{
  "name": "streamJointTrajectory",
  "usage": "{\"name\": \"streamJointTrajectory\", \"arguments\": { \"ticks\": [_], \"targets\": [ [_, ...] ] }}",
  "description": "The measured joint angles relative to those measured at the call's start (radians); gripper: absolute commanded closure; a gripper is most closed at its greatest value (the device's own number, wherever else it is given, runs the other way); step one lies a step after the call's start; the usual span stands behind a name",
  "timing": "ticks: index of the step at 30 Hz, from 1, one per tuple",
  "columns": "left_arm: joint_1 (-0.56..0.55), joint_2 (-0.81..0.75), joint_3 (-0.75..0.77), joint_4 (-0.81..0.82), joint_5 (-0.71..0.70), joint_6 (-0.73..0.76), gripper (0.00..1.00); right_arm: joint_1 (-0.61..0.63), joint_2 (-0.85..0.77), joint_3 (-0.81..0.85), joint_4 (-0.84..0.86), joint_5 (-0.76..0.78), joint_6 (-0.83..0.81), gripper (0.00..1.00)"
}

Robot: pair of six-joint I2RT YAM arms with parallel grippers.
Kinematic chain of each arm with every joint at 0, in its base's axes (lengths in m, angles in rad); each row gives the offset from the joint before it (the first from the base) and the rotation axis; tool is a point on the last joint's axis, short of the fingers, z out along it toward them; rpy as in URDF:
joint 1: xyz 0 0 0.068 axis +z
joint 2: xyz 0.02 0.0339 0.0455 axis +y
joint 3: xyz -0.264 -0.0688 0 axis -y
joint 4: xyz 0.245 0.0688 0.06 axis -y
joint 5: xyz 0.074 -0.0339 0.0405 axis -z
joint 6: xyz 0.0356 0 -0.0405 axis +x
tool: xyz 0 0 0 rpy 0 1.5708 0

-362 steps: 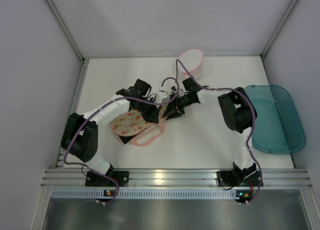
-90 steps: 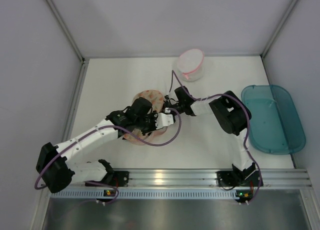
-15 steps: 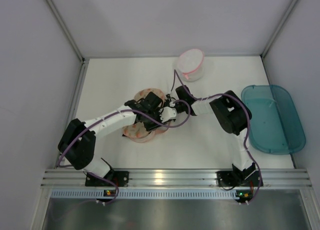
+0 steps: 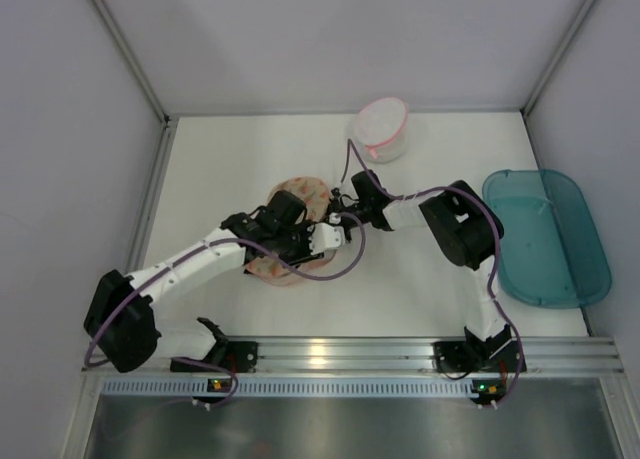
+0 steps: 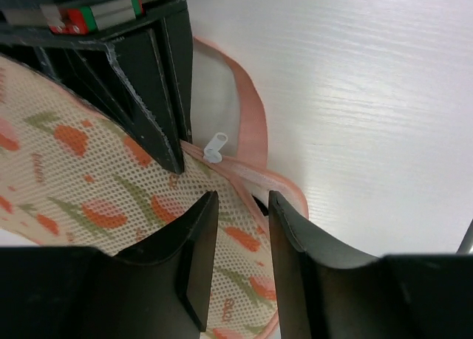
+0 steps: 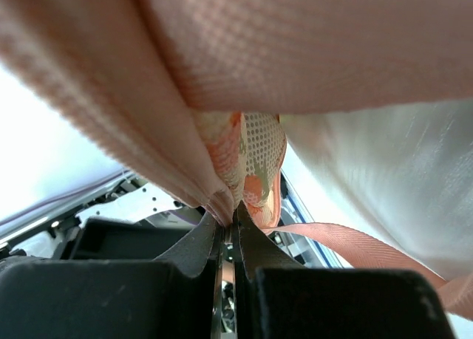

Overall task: Place the bra in the laundry bag and zip it closed
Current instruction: Zip the laundry bag at the center of the board.

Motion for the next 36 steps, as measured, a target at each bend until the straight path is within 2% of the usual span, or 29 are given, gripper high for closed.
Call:
{"name": "streamJointTrajectory", "arguments": {
  "ticks": [3,6,13,24,36],
  "targets": [
    [0.000,-0.085,-0.014,0.000,0.033,0.088,0.59,0.000,0.000,0.000,0.000,-0.006,0.000,1.00],
    [0.000,-0.102,-0.010,-0.005,0.059,0.187,0.57,0.000,0.000,0.000,0.000,-0.009,0.000,1.00],
    [-0.012,0.049,0.089,-0.048,0.089,0.341,0.57,0.000,0.000,0.000,0.000,-0.014,0.000,1.00],
    [-0.079,0.135,0.124,-0.052,0.047,0.464,0.59,0.000,0.000,0.000,-0.001,-0.020,0.000,1.00],
    [-0.087,0.186,0.119,-0.071,-0.036,0.570,0.57,0.000,0.000,-0.006,0.000,-0.009,0.000,1.00]
  ]
}}
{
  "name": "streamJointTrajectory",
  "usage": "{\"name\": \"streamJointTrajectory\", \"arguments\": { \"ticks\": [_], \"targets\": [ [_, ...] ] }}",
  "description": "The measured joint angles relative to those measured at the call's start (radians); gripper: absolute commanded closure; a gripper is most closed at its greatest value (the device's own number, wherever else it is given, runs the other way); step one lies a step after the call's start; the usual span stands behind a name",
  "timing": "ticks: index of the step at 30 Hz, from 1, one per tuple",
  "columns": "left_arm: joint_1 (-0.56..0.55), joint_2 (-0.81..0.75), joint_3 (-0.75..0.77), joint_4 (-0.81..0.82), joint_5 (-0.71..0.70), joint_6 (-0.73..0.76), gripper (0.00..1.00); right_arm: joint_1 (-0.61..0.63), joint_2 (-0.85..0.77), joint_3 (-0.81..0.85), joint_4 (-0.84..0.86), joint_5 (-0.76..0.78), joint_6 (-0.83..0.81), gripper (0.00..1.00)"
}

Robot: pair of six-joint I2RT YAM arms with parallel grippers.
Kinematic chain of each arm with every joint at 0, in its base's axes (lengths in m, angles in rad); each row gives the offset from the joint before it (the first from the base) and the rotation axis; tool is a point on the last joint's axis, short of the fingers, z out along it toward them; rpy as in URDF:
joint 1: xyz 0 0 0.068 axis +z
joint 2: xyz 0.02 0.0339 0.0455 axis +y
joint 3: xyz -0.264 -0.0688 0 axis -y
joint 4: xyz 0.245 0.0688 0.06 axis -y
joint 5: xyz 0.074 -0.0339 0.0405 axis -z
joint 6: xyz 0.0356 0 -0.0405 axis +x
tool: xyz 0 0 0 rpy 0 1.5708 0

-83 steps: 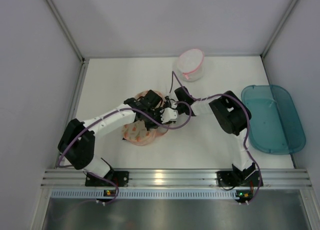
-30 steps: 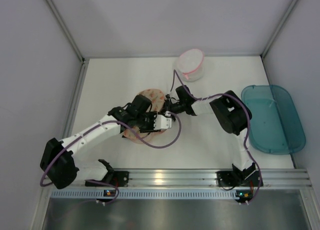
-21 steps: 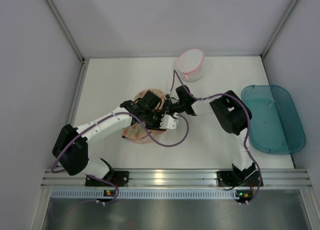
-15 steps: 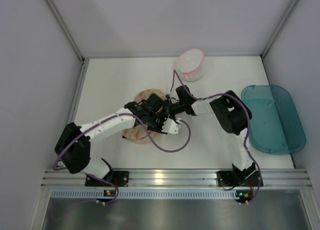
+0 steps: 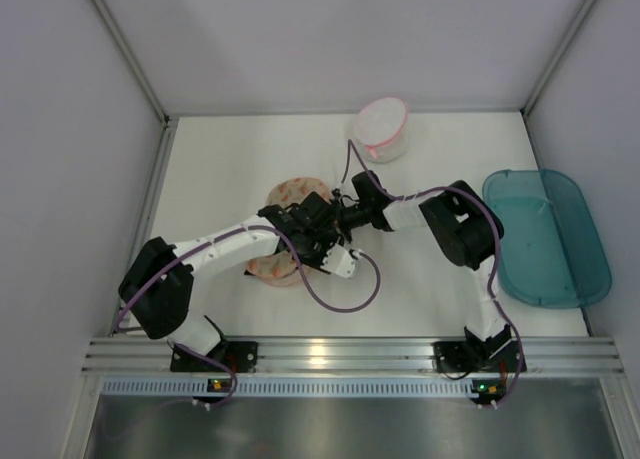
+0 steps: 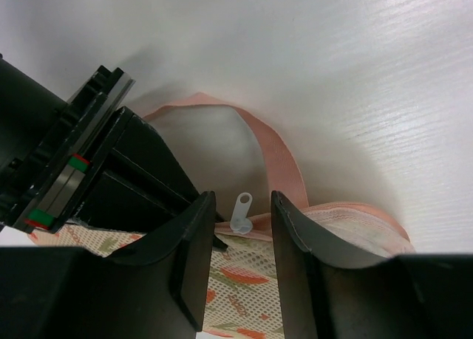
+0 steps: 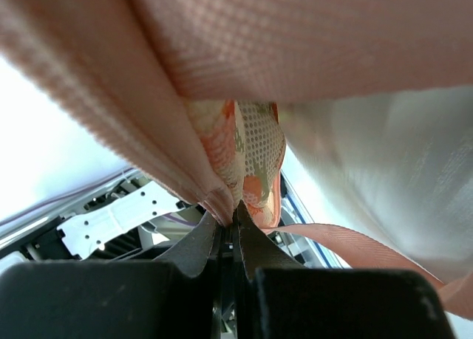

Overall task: Place the bra in the laundry bag and zip it closed
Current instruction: Zip the laundry bag at the center of the board.

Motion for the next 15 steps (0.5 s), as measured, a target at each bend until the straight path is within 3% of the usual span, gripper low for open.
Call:
{"name": "streamJointTrajectory", "arguments": {
  "ticks": [9,13,15],
  "targets": [
    [-0.001,0.019,-0.018,0.002,-0.037,0.029,0.64,0.000,0.000,0.000,0.000,0.013,0.000,1.00],
    [-0.004,0.037,-0.018,0.014,-0.053,0.029,0.74,0.000,0.000,-0.004,0.001,0.020,0.000,1.00],
    [-0.007,0.044,-0.018,0.022,-0.060,0.027,0.83,0.000,0.000,-0.006,0.000,0.024,0.000,1.00]
  ]
}}
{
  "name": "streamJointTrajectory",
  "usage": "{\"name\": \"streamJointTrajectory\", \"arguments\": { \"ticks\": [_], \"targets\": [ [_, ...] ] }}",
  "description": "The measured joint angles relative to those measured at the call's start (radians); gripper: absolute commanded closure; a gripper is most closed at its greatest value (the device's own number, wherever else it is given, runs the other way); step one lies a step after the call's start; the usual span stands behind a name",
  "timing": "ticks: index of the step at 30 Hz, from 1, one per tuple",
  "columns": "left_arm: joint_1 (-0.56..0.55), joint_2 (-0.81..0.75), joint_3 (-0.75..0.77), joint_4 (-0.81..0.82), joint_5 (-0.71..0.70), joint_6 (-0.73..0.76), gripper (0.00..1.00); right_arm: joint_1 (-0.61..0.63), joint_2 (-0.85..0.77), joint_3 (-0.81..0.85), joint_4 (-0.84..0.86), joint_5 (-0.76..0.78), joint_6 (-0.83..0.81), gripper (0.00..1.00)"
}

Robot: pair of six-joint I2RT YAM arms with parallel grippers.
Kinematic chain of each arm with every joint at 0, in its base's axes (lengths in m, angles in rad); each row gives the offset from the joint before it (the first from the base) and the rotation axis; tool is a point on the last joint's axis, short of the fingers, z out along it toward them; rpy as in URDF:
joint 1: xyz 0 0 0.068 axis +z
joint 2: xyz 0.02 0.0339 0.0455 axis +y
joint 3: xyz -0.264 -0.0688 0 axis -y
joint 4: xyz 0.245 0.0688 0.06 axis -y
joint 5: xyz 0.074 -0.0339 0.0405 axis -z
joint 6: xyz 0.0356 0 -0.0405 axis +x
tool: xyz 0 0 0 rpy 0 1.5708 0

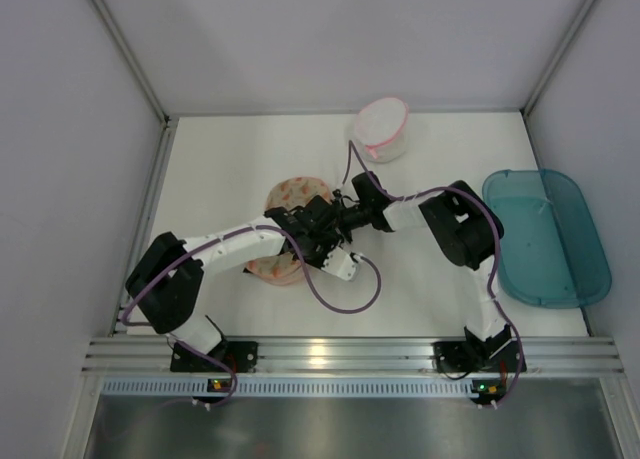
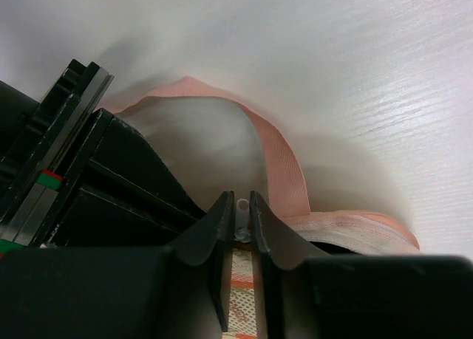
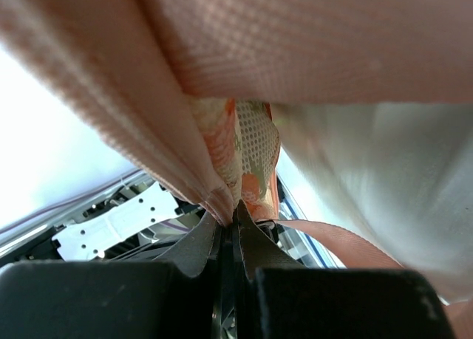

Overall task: Place the bra in the laundry bag and zip it closed
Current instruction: Zip the laundry bag at the center of the board.

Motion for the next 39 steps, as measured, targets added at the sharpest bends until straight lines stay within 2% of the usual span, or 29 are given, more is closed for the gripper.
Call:
{"name": "streamJointTrajectory", "arguments": {
  "ticks": [4,17,28,30,31,34,37,39],
  "targets": [
    [0.000,0.001,-0.001,0.006,-0.008,-0.001,1.00,0.000,0.000,0.000,-0.001,0.000,-0.003,1.00],
    [0.003,-0.170,-0.103,-0.010,0.078,0.027,1.00,-0.018,0.023,0.065,-0.047,-0.042,-0.045,1.00],
    [-0.016,-0.259,-0.174,-0.099,0.192,-0.035,1.00,-0.066,0.097,0.179,-0.173,-0.080,-0.144,1.00],
    [-0.023,-0.253,-0.171,-0.106,0.198,-0.078,1.00,-0.065,0.097,0.186,-0.183,-0.091,-0.155,0.89],
    [-0.023,-0.240,-0.160,-0.112,0.200,-0.106,1.00,-0.064,0.097,0.188,-0.185,-0.097,-0.158,0.71],
    [-0.016,-0.164,-0.099,-0.124,0.224,-0.207,1.00,-0.068,0.097,0.202,-0.186,-0.093,-0.170,0.43],
    [0.003,-0.090,-0.036,-0.120,0.250,-0.296,1.00,-0.076,0.095,0.212,-0.201,-0.087,-0.203,0.26],
    [0.022,-0.057,-0.002,-0.113,0.256,-0.343,1.00,-0.082,0.080,0.212,-0.254,-0.074,-0.244,0.18]
  ]
}}
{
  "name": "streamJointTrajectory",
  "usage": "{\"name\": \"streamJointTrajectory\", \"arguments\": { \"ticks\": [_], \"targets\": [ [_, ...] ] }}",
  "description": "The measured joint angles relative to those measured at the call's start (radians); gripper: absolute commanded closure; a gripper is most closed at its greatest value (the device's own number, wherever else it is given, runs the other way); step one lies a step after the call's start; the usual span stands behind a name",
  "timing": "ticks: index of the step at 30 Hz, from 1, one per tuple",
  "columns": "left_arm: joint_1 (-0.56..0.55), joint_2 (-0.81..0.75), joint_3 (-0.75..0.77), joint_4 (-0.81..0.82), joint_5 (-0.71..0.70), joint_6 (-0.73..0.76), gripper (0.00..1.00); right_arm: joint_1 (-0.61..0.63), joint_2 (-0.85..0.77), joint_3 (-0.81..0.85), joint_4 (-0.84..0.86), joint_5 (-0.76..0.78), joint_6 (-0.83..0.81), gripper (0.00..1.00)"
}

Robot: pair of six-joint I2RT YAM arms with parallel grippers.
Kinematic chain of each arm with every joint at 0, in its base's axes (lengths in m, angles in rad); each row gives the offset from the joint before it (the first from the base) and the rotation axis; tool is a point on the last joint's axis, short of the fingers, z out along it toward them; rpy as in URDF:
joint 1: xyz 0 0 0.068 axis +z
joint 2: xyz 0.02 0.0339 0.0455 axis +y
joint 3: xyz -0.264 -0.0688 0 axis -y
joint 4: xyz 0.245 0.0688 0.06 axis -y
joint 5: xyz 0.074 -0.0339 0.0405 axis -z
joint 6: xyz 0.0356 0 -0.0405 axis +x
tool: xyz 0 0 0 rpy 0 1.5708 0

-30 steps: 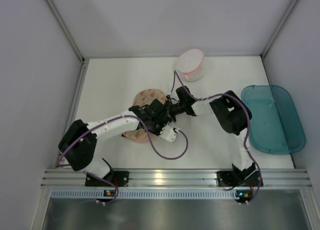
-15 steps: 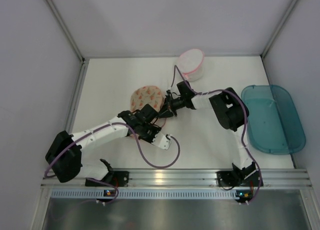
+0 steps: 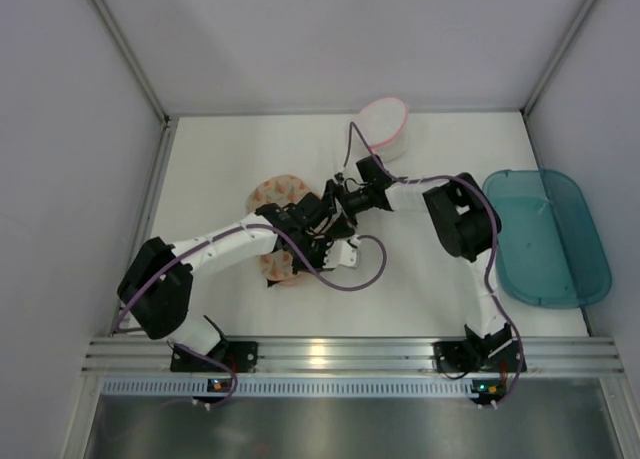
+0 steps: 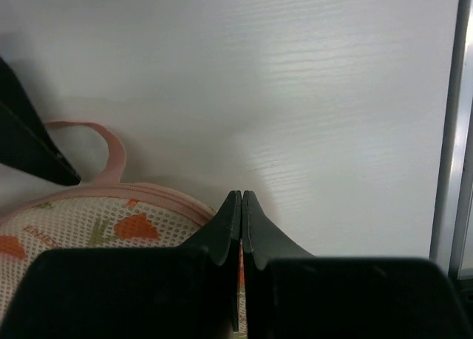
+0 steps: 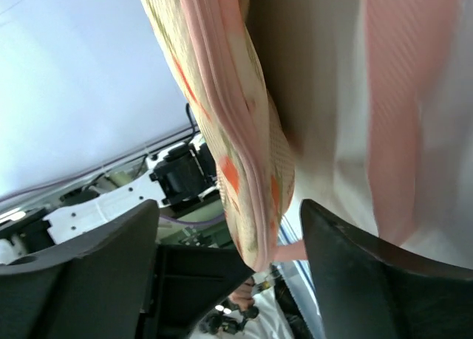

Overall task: Place the bra in the laundry bag and zip it closed
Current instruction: Zip the laundry bag at the center of the board.

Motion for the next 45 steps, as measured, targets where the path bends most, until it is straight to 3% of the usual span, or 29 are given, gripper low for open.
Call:
{"name": "streamJointTrajectory", "arguments": {
  "ticks": [2,6,11,18,21,26,27,28,38,45],
  "targets": [
    [0.013,0.015,0.020,0.008,0.000,-0.027,1.00,-0.006,-0.028,-0.003,-0.058,0.018,-0.049,0.13],
    [0.034,0.034,0.044,0.031,-0.011,-0.063,1.00,-0.021,-0.129,-0.029,-0.152,0.071,-0.140,0.13],
    [0.048,0.066,0.084,0.051,-0.016,-0.081,1.00,-0.031,-0.231,-0.096,-0.157,0.091,-0.163,0.22],
    [0.059,0.102,0.162,0.073,-0.018,-0.083,1.00,-0.001,-0.218,-0.158,-0.138,0.089,-0.128,0.34],
    [0.059,0.102,0.169,0.080,-0.014,-0.084,1.00,0.025,-0.202,-0.158,-0.121,0.086,-0.114,0.49],
    [0.059,0.086,0.145,0.090,0.000,-0.082,1.00,0.045,-0.150,-0.124,-0.109,0.077,-0.103,0.85],
    [0.059,0.072,0.128,0.093,0.002,-0.081,1.00,0.044,-0.142,-0.117,-0.109,0.072,-0.101,0.98],
    [0.060,0.060,0.115,0.093,0.003,-0.079,1.00,0.044,-0.135,-0.111,-0.109,0.065,-0.102,1.00],
    [0.066,-0.109,-0.027,0.102,0.008,-0.058,1.00,0.042,-0.079,-0.027,-0.123,-0.016,-0.095,1.00],
    [0.065,-0.122,-0.055,0.097,0.013,-0.056,1.00,0.042,-0.060,-0.005,-0.155,-0.027,-0.119,1.00]
  ]
}}
